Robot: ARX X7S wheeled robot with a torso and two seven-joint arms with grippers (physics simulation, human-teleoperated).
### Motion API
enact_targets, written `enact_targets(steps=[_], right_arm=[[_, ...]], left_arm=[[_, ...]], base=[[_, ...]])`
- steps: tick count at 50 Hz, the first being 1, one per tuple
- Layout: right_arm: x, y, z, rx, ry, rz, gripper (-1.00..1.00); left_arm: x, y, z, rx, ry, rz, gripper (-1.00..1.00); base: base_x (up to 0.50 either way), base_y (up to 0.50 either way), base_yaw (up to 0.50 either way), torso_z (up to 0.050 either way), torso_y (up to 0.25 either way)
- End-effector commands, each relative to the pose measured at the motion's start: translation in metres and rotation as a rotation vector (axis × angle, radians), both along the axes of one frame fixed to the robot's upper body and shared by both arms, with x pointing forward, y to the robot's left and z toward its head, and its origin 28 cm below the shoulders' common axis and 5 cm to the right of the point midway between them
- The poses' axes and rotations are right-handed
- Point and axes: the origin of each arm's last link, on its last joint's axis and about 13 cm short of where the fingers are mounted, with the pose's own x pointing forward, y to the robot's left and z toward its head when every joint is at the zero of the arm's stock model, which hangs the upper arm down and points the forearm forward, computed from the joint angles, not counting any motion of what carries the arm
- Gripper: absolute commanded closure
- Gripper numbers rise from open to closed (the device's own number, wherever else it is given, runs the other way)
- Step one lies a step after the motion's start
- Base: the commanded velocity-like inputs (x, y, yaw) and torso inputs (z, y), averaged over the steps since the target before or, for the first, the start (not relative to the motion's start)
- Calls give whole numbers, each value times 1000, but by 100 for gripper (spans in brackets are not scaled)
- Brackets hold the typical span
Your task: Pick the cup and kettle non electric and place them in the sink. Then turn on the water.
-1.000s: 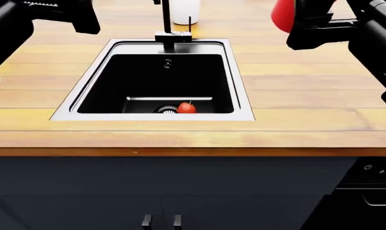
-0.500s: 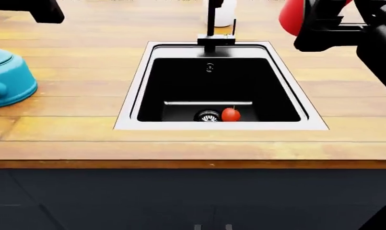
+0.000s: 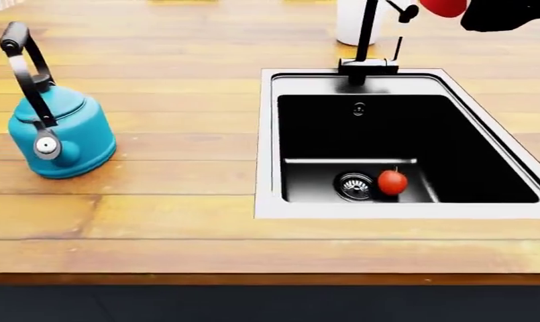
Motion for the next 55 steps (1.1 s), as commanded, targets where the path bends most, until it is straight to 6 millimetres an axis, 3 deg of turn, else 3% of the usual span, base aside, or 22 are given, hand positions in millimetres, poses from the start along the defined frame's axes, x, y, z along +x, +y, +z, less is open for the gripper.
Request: enact_targets(steps=[1,22,41,55], right_arm=[[-4,-1,1,-11,6,6,100],[-4,-3,2,23,5,3,100],[-4,-1,1,44,16,41,100],[-10,0,3,60,10,66,100]], left_arm=[[-3,0,6,7,-14,-4,-100],[-4,-4,18,10,-1,-23,-100],[56,-21,56,-194,363,69,-100],[98,-21,65,-137,549,160,-100]], base=[[-12,500,0,0,0],[38,452,0,0,0],[0,0,0,0,0],[0,0,0,0,0]])
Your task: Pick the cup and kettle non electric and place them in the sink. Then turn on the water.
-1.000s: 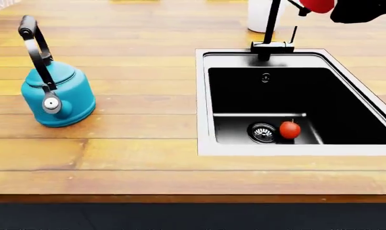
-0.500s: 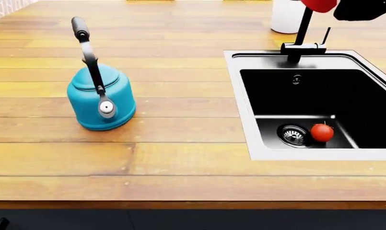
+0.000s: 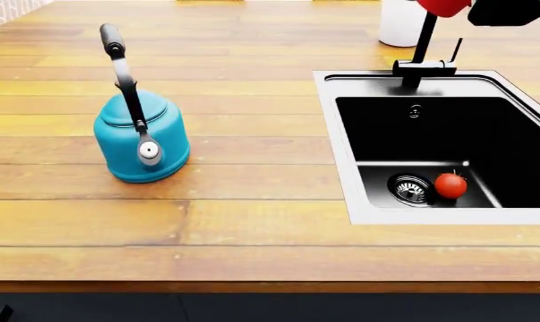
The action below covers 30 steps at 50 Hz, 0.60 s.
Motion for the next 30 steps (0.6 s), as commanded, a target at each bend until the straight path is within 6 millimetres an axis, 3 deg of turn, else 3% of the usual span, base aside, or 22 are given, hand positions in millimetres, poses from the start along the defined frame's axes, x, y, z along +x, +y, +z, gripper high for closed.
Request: enact_targets(steps=[1,12,30], right_arm=[[-3,0,0,4,-5,17,100],[0,2,-5,7,6,23,100],[1,0,-10,14,19,25,100]], left_arm=[[34,0,4,2,169,64,-100],[60,8,-11,-23,258,93,-100],[71,5,-38,-59,314,99,-100]], base=[[0,0,0,0,0],[0,0,0,0,0],[0,0,0,0,0]])
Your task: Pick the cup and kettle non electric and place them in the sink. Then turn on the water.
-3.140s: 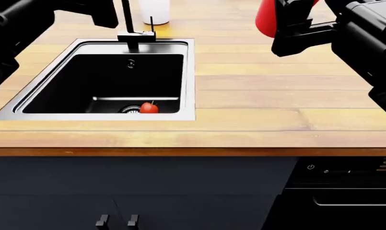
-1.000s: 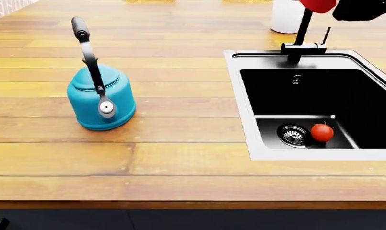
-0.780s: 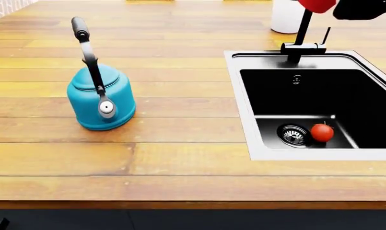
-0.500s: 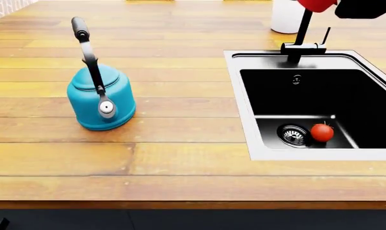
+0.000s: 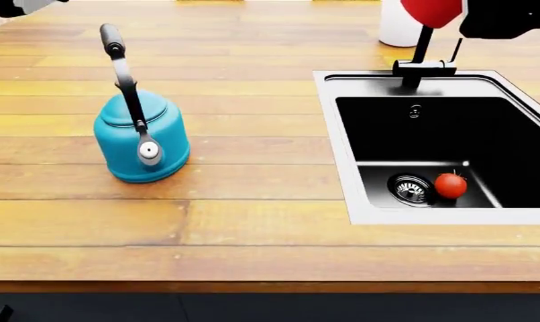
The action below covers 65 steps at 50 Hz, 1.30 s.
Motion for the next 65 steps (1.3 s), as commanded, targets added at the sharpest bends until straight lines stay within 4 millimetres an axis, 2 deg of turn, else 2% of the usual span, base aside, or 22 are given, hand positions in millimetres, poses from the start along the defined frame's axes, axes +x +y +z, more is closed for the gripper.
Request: enact_targets(steps=[1,18,37,54,55,65], right_arm=[[0,-2,-3,-4,3,-2,100],[1,-2,-7,3,11,0,100],[2,-2,-7,3,15,8,100],[2,-1,-8,2,18,3,100],[2,-1,-8,2,17,2,100],[2,-1,-8,3,15,1,100]], left_arm=[[8,0,-18,-24,50,11,-100],[10,-3,-45,-59,121,-8,-100],[12,0,-58,-25,153,4,-100],[20,1,-80,-62,199,-12,-100],[20,1,-80,-61,198,-13,100],[17,1,-70,-58,168,-16,100]], base=[[0,0,0,0,0],[0,0,0,0,0],[0,0,0,0,0],[0,0,0,0,0],[0,0,0,0,0],[0,0,0,0,0]])
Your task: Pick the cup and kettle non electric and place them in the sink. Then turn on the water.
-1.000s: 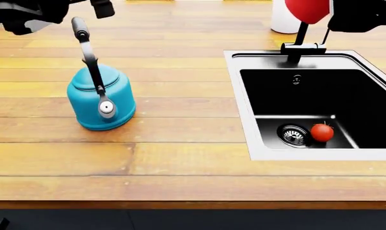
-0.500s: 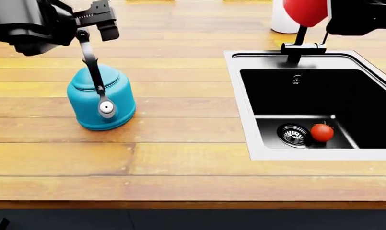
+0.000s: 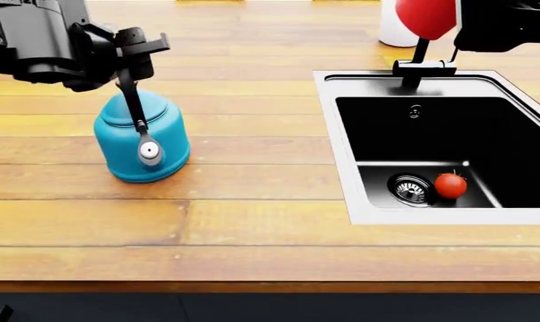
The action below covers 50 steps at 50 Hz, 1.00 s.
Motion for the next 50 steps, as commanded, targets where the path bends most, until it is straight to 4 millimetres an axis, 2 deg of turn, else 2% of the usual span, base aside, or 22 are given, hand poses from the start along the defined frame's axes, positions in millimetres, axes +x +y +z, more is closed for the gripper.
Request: enact_targets(steps=[1,22,28,36,50], right_arm=[[0,0,0,-9,-6,-3,100],[-7,-3,10,-12,-30,-16,100],[-9,-5,12,-7,-40,-19,100],[-10,-5,14,-6,-50,-21,100],[-13,-6,16,-13,-59,-30,100]], left_arm=[[-2,-1,6,-4,-17,13,100],[-16,-1,41,-33,-138,-31,100],[-29,-5,62,-24,-206,-70,100],[-40,-5,77,-18,-263,-86,100],[-44,-8,82,-19,-298,-106,100]], base=[[0,0,0,0,0],[0,0,0,0,0],[0,0,0,0,2],[0,0,0,0,1],[-120,-33,0,0,1]])
